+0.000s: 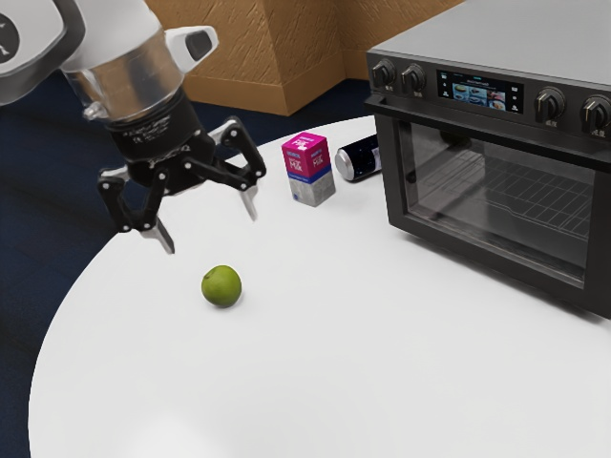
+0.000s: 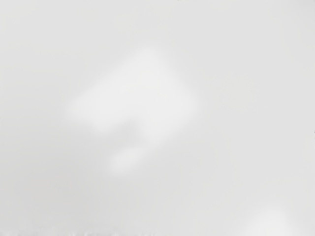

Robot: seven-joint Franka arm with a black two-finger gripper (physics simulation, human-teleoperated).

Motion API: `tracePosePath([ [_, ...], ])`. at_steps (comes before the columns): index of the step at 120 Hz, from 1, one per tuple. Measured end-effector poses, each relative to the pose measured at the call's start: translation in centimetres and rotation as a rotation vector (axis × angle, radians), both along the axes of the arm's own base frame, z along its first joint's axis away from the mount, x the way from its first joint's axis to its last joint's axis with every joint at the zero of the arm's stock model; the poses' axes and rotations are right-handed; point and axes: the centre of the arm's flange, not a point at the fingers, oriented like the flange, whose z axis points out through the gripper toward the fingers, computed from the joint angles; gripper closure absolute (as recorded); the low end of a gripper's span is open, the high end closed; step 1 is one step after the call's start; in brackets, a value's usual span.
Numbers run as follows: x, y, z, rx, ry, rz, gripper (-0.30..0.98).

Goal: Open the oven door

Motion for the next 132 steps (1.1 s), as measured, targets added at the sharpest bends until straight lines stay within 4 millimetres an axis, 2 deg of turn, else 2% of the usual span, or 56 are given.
tracePosePath([
  [10, -0.2, -0.5, 0.2, -0.023, 0.001, 0.173, 0.0],
  [16, 0.5, -0.6, -0.2, -0.038, 0.005, 0.269, 0.0],
  [28, 4.2, -0.9, -1.7, -0.079, -0.032, 0.444, 0.0],
  [45, 9.9, -1.2, 0.9, -0.165, -0.206, 0.623, 0.0],
  [56, 13.2, -1.7, 0.3, -0.185, -0.275, 0.701, 0.0],
  [61, 14.3, -3.2, -0.2, -0.185, -0.308, 0.707, 0.0],
  [72, 15.4, -10.1, -0.3, -0.224, -0.365, 0.653, 0.0],
  [78, 15.7, -11.6, -0.3, -0.245, -0.388, 0.658, 0.0],
  [106, 17.8, -11.4, -1.5, -0.305, -0.428, 0.776, 0.0],
  [132, 21.7, -12.0, -4.1, -0.376, -0.435, 0.834, 0.0],
])
